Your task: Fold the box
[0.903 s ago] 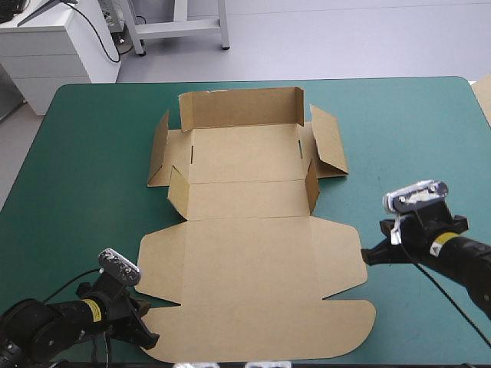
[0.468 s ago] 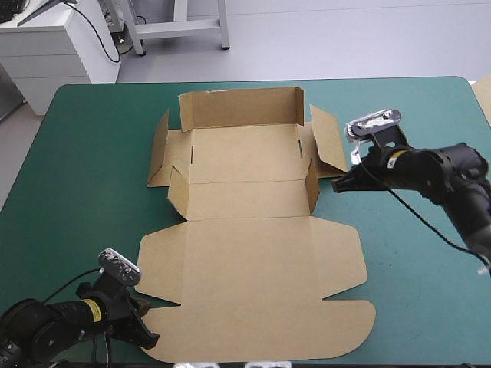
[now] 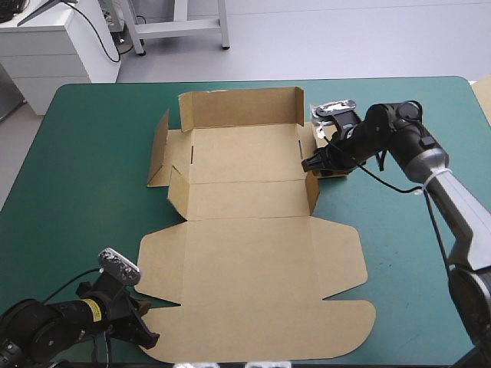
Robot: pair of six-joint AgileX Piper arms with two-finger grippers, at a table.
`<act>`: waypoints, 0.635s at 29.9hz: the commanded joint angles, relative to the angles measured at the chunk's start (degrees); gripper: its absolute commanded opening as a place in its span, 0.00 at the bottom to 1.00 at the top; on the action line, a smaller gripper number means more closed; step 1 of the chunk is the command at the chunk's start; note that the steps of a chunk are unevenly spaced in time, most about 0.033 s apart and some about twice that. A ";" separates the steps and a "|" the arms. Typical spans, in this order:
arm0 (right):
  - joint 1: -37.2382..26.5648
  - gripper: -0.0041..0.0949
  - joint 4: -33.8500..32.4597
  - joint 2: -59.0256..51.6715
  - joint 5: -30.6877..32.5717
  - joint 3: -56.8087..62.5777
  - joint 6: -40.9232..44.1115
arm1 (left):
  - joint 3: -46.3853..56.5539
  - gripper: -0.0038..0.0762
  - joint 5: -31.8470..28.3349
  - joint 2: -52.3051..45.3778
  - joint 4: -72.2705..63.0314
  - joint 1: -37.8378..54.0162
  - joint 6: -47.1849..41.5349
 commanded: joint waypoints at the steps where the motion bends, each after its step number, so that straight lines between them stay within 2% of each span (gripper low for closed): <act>1: -0.01 0.59 2.50 1.00 0.22 -4.75 -0.91 | -1.59 0.04 -2.89 0.06 -0.77 -0.43 -0.09; 15: 0.88 0.57 3.40 9.49 5.02 -8.44 -1.04 | -1.59 0.04 -2.76 0.06 -0.77 -0.43 -0.09; 17: 0.88 0.51 2.91 9.49 5.02 -8.44 -1.04 | -1.59 0.04 -2.76 0.06 -0.77 -0.43 -0.09; 19: 0.88 0.39 2.64 9.49 5.02 -8.44 -1.04 | -1.59 0.04 -2.76 0.06 -0.77 -0.43 -0.09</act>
